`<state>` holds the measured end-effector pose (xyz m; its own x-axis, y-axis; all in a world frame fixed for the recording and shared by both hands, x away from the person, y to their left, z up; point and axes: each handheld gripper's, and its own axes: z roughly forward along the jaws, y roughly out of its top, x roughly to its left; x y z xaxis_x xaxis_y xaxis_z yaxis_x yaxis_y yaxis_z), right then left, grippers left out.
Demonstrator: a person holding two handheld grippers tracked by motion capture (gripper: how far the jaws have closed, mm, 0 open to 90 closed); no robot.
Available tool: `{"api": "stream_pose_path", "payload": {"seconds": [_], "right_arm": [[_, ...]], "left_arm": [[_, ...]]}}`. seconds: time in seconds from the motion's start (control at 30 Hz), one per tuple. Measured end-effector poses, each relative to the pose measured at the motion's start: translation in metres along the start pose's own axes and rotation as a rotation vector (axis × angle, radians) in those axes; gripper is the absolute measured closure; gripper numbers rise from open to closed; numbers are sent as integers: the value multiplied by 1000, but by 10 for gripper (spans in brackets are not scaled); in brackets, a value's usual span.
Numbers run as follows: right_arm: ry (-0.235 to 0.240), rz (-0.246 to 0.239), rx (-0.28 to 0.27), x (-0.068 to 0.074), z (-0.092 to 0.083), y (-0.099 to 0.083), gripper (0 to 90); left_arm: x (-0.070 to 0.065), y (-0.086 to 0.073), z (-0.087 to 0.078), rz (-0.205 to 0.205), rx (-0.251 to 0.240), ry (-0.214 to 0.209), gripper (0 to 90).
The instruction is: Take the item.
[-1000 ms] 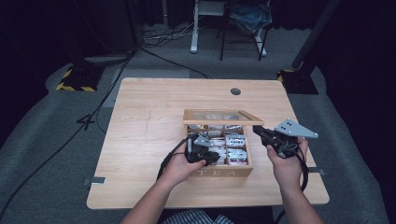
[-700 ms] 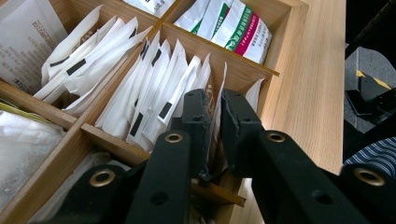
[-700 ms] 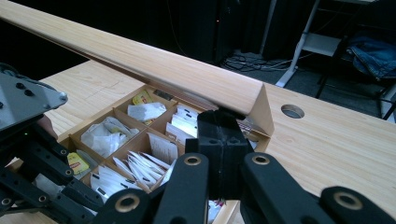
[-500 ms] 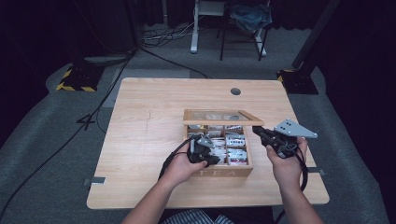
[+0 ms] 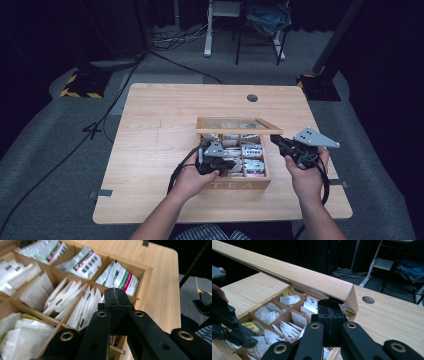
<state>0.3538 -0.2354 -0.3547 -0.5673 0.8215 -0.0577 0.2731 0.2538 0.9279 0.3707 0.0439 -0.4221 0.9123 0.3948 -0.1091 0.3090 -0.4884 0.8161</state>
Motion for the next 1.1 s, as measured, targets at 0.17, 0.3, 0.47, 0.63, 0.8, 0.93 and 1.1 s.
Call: {"api": "stream_pose_path", "payload": {"seconds": [0.17, 0.3, 0.47, 0.63, 0.8, 0.93, 1.1], "right_arm": [[0, 0, 0, 0, 0, 0, 900], [1, 0, -2, 0, 0, 0, 900], [1, 1, -3, 0, 0, 0, 900], [1, 3, -5, -1, 0, 0, 900], [-1, 8, -7, -2, -1, 1, 900], [0, 9, -7, -2, -1, 1, 900], [4, 10, -13, -3, -1, 1, 900]], "left_arm": [[0, 2, -6, 1, -37, 0, 900], [1, 3, -12, -1, -66, -2, 900], [0, 4, -21, -2, -95, 2, 900], [-2, 0, -34, 6, -116, 21, 900], [-1, -6, -50, -7, -121, 32, 900], [1, -12, -64, -1, -129, 68, 900], [5, -21, -81, -20, -132, 92, 900]]}}
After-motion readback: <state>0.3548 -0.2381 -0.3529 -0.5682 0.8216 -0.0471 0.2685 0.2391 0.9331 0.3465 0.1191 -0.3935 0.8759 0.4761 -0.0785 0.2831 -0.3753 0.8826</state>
